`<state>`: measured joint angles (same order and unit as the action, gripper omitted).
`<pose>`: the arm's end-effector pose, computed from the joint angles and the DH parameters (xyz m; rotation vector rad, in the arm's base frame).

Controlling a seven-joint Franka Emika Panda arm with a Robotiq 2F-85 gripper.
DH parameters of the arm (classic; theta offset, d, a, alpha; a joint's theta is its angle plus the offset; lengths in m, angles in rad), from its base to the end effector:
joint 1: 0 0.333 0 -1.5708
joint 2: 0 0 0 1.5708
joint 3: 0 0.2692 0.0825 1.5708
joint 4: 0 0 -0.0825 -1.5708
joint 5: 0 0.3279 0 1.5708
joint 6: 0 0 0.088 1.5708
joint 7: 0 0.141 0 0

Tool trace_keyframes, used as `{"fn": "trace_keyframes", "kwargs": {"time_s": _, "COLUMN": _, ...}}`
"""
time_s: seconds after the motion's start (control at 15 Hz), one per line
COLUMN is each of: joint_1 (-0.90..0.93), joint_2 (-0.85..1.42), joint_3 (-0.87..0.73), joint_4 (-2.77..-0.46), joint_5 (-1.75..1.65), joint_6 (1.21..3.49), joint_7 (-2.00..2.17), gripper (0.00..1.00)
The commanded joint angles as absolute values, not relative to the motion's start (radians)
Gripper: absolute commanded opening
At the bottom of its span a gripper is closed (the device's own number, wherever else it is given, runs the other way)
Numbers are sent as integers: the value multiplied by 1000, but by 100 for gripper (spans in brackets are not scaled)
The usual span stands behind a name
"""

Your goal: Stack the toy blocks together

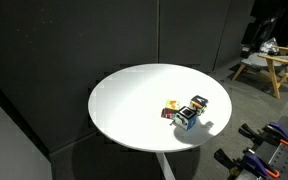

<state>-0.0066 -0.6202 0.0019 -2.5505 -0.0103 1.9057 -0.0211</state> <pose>0.3311 -0.0026 0.4188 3.1307 0.0306 -0.0387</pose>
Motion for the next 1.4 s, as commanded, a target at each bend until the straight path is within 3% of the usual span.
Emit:
{"fn": "trace_keyframes", "kwargs": {"time_s": 0.0, "joint_1": -4, "joint_2": -620, "joint_3": 0, "joint_4": -2549, "joint_5": -12, "joint_6": 1903, "joint_7": -19, "gripper": 100}}
{"fn": "trace_keyframes", "kwargs": {"time_s": 1.33, "joint_1": 22, "joint_2": -393, "joint_3": -5, "joint_4": -2381, "joint_5": 97, "joint_6": 1969, "joint_7": -33, "gripper": 100}}
